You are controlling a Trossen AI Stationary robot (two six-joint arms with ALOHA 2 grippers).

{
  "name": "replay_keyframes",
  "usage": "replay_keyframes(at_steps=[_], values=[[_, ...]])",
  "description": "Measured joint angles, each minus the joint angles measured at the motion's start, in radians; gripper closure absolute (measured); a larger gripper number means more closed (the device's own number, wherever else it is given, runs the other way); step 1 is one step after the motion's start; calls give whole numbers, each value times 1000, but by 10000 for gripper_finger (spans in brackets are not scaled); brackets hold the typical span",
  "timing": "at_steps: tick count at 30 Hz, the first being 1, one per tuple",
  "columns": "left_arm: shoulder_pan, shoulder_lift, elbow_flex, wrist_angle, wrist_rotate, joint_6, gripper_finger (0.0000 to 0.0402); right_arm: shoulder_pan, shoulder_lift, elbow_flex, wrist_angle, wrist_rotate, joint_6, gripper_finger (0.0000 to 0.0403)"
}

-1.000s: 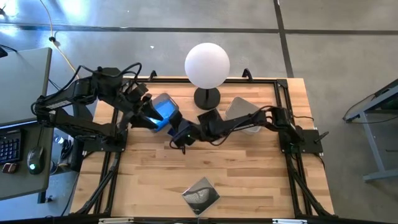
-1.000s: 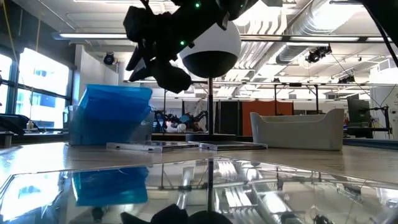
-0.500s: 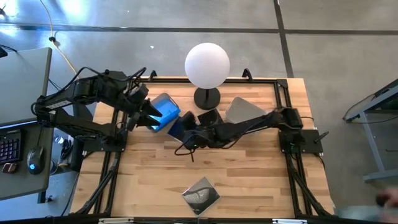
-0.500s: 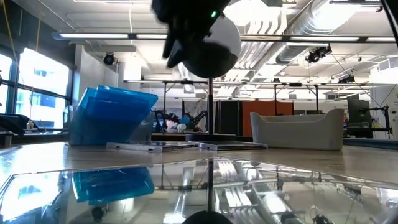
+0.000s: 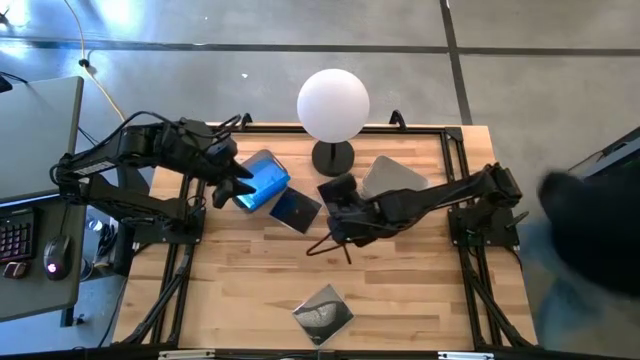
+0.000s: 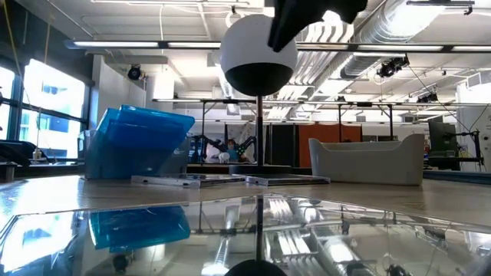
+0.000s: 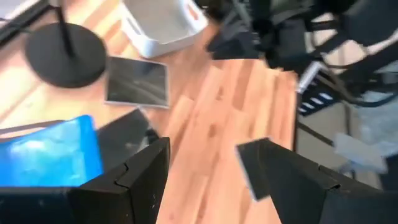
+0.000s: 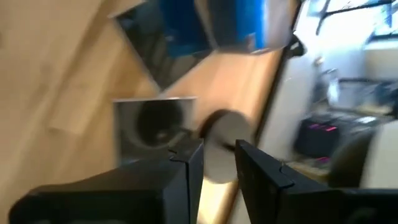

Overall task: Pick & place jewel cases by type
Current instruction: Put the top right black CD case into the gray bin

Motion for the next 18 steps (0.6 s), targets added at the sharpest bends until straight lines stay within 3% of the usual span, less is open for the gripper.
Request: replay_keyframes(at_steps=[5, 10, 14, 18], values=[[0, -1, 0, -83, -49, 13, 160, -10, -56, -165, 61, -98, 90, 323], [0, -20, -104, -64, -119, 16, 160, -19, -149, -420, 311, -106, 47, 324], [-11, -55, -307, 118, -108, -49, 160, -45, -226, -619, 586, -215, 51, 324], [-52, -53, -528, 437, -16, -102, 160, -72, -258, -800, 936, -275, 50, 324]])
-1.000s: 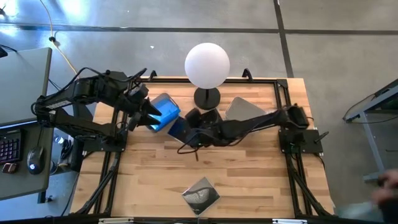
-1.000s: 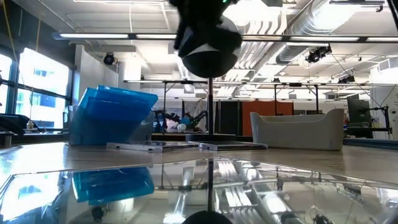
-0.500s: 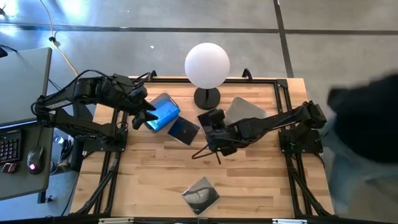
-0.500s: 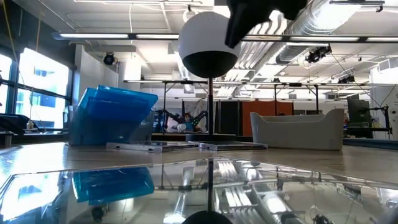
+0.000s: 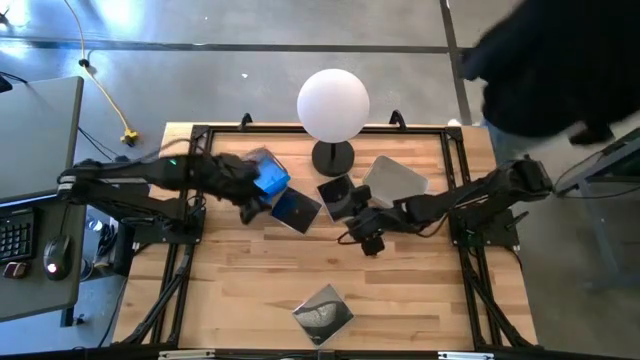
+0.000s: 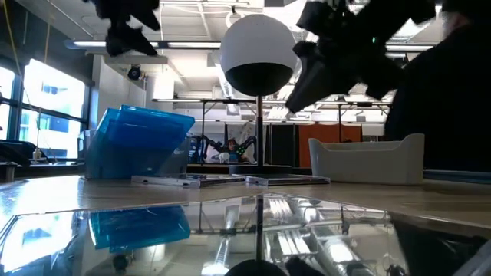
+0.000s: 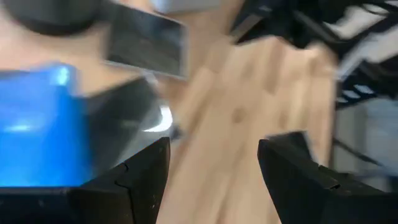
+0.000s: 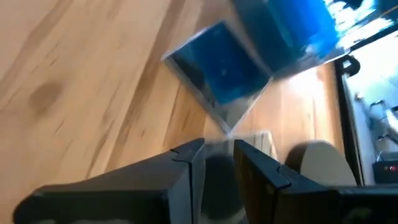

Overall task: Pick & place jewel cases by type
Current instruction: Put the top right black CD case into the gray bin

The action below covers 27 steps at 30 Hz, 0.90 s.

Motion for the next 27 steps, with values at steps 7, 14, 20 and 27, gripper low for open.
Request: replay_keyframes(at_steps=[7, 14, 20, 27], values=[[-35, 87, -199, 448, 122, -35, 160, -100, 26, -196, 403, -16, 59, 313], [-33, 191, -212, 471, 28, -41, 160, -179, 124, -165, 425, -171, 208, 287], [-33, 266, -209, 461, -21, -23, 160, -180, 241, -101, 371, -74, 236, 271], [-33, 283, -210, 464, 74, 0, 160, -185, 310, -51, 320, -53, 327, 269]])
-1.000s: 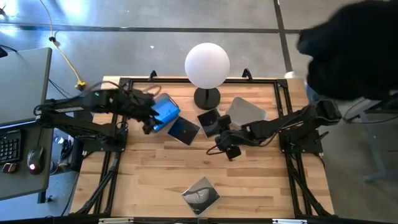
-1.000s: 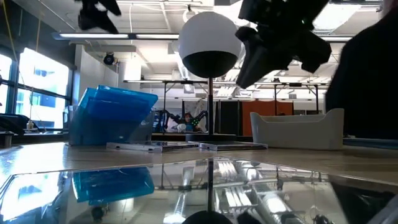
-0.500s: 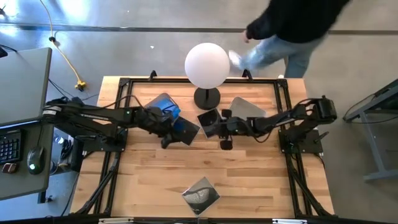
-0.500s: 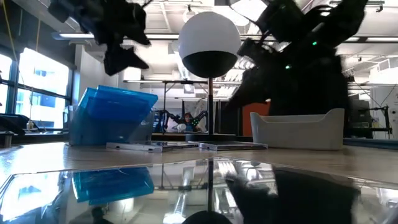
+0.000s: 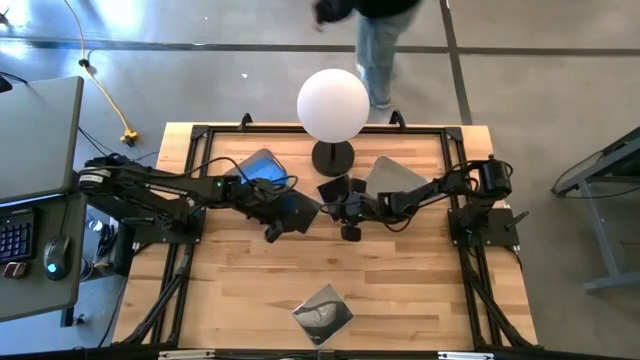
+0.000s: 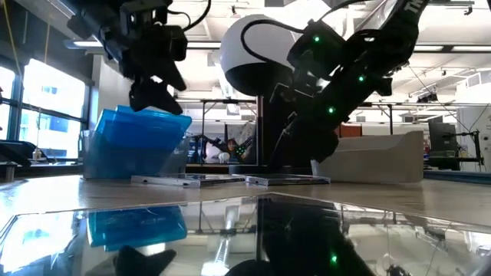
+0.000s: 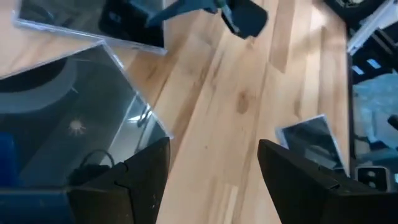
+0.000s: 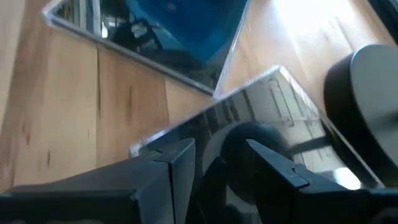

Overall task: Pick & place jewel cases by type
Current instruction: Put the top right black CD case into the gray bin

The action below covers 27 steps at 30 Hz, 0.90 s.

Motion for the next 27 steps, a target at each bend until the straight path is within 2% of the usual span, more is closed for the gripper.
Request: replay_keyframes(at_steps=[5, 10, 14, 22, 27], values=[[0, 0, -1, 5, 28, 1, 160, 13, 1, 12, -61, -45, 20, 269], [0, 0, -1, 6, 27, 3, 160, 60, -23, 10, -87, 4, -119, 269], [0, 0, -1, 7, 28, 3, 160, 69, -84, 8, -140, -9, -192, 269], [0, 0, -1, 8, 27, 2, 160, 63, -216, 8, -285, 41, -159, 269], [0, 0, -1, 52, 27, -8, 160, 63, -203, 9, -278, -19, -83, 269]])
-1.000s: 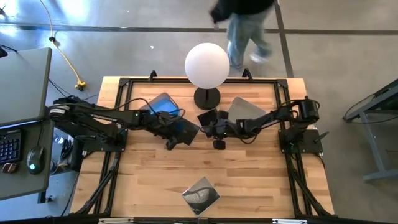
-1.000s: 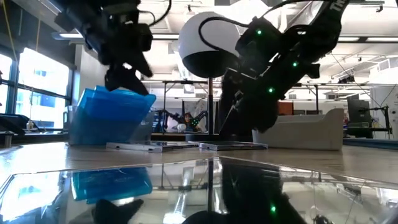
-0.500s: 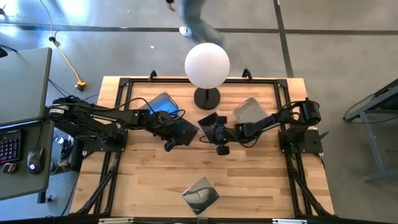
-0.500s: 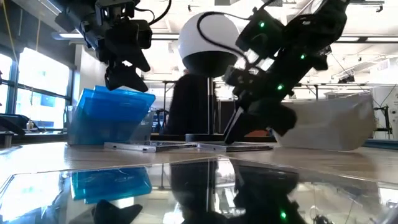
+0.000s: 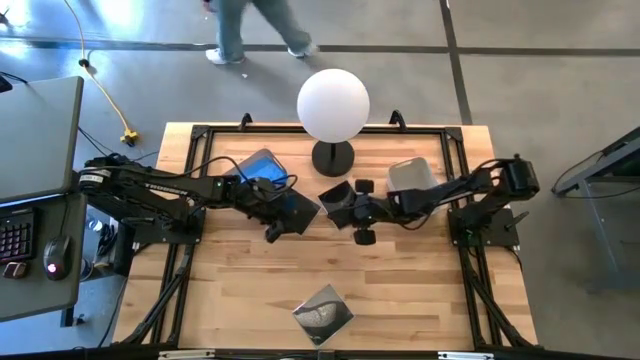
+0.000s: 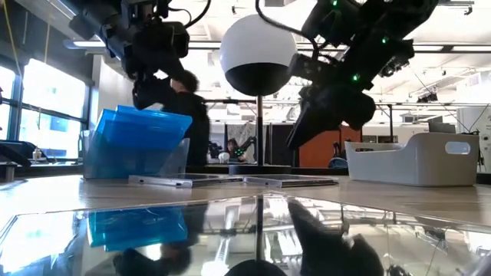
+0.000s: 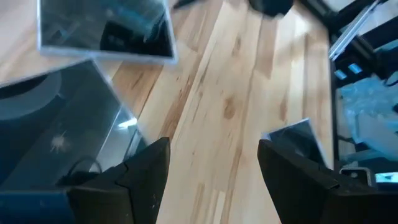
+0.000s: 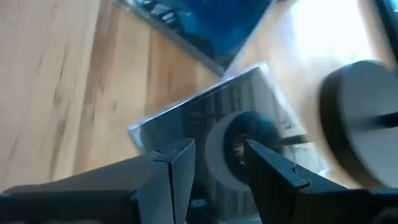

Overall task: Pick & place jewel cases by type
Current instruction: Put the top right black CD case into the gray bin

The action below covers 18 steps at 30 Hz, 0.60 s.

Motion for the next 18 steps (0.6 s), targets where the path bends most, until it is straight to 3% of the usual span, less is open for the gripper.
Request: replay_keyframes(at_steps=[11, 18], values=[[0, 0, 1, 69, 19, 0, 160, 8, 119, 3, 2, -76, 4, 270], [0, 0, 1, 68, 21, 0, 160, 54, 115, 3, -35, -265, -28, 270]])
